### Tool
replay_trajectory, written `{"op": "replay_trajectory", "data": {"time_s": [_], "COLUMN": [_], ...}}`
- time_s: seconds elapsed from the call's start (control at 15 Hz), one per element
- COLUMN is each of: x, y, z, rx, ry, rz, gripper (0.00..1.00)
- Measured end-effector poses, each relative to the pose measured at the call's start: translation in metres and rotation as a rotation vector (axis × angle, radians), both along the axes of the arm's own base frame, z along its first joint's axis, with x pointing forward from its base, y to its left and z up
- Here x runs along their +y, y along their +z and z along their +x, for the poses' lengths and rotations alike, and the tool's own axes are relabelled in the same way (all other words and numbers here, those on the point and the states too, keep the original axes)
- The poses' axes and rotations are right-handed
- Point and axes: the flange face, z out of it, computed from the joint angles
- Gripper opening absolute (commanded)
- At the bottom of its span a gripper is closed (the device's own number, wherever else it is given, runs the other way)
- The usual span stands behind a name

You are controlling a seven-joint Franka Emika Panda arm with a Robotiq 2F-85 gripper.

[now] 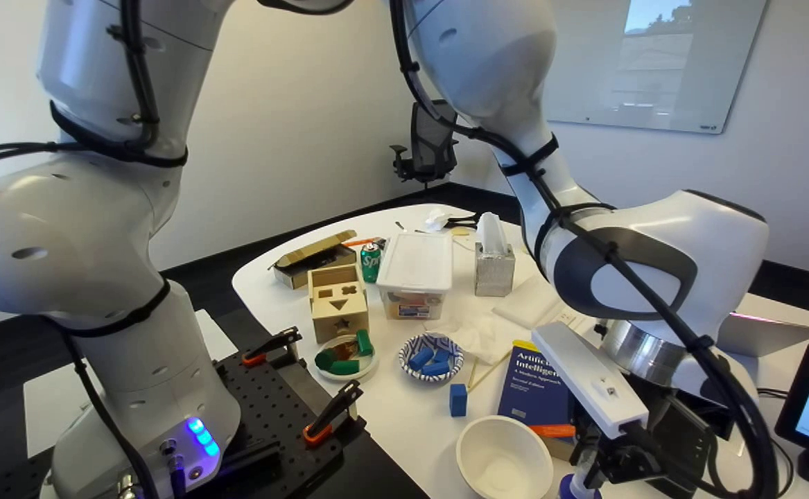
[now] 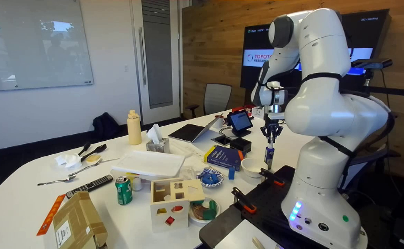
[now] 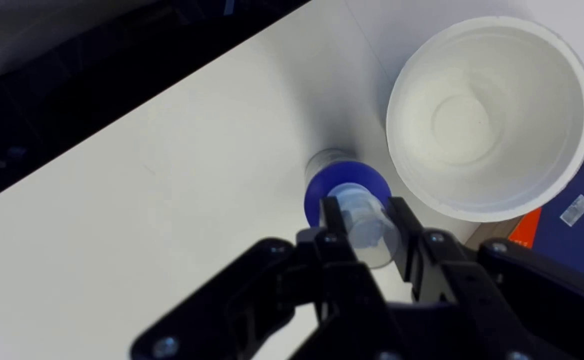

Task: Move the clear cap to the table

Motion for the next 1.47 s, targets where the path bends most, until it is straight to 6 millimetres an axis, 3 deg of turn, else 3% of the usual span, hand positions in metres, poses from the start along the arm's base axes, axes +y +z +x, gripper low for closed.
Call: {"op": "replay_trajectory", "data": {"time_s": [0.47,0.73,0.93,1.47], "x": [-0.004,-0.016,-0.029,-0.06], "y": [0.04,0.049,0.034,-0.035], "z": [0.016,0.024,0.027,0.047], "rx": [-0.006,-0.037,-0.042,-0.031], "ry": [0.017,0.01,-0.004,-0.013], "rz": [0.008,-0.022,-0.035,-0.027], "gripper": [0.07,0.07,0.07,0.07]}}
